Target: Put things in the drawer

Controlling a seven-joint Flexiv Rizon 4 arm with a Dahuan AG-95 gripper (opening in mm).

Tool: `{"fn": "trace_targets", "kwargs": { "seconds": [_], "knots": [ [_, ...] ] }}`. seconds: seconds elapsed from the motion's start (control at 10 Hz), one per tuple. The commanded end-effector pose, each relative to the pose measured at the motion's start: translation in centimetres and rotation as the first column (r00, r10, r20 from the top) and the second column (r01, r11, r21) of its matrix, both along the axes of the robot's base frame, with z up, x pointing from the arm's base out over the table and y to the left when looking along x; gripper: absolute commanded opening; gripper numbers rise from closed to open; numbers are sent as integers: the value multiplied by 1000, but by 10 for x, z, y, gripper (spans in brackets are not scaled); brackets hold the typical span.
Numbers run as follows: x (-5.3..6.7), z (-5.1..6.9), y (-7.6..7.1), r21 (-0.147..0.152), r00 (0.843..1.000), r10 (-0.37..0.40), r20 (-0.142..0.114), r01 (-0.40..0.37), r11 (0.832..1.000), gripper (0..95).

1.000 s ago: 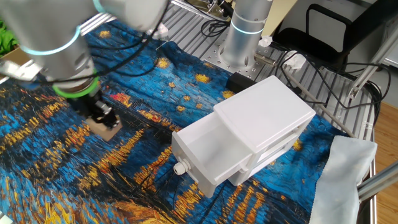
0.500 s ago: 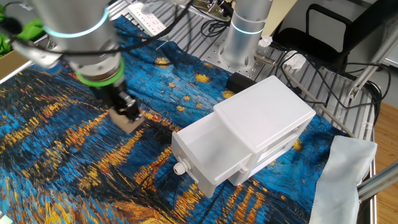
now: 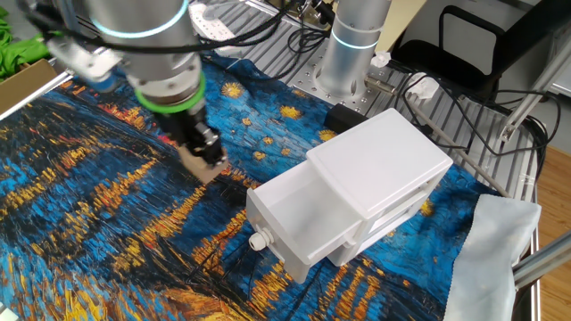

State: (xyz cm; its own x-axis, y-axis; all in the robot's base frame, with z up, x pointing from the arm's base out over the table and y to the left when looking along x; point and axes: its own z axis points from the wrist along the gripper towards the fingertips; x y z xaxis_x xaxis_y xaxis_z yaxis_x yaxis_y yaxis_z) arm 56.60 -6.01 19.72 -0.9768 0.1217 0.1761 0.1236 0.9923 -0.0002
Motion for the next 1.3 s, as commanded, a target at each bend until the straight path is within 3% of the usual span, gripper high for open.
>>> {"fn": "trace_targets", "kwargs": {
  "seconds": [0.1,0.3,1.0,1.3],
  "knots": [
    [-8,3,6,1,1000,-1,19,1,1000,0],
    [-21,7,14,2,999,-9,37,9,1000,0],
    [-20,7,13,2,999,-10,34,10,1000,0],
    [-20,7,13,7,999,19,45,-19,1000,0]
  ]
}}
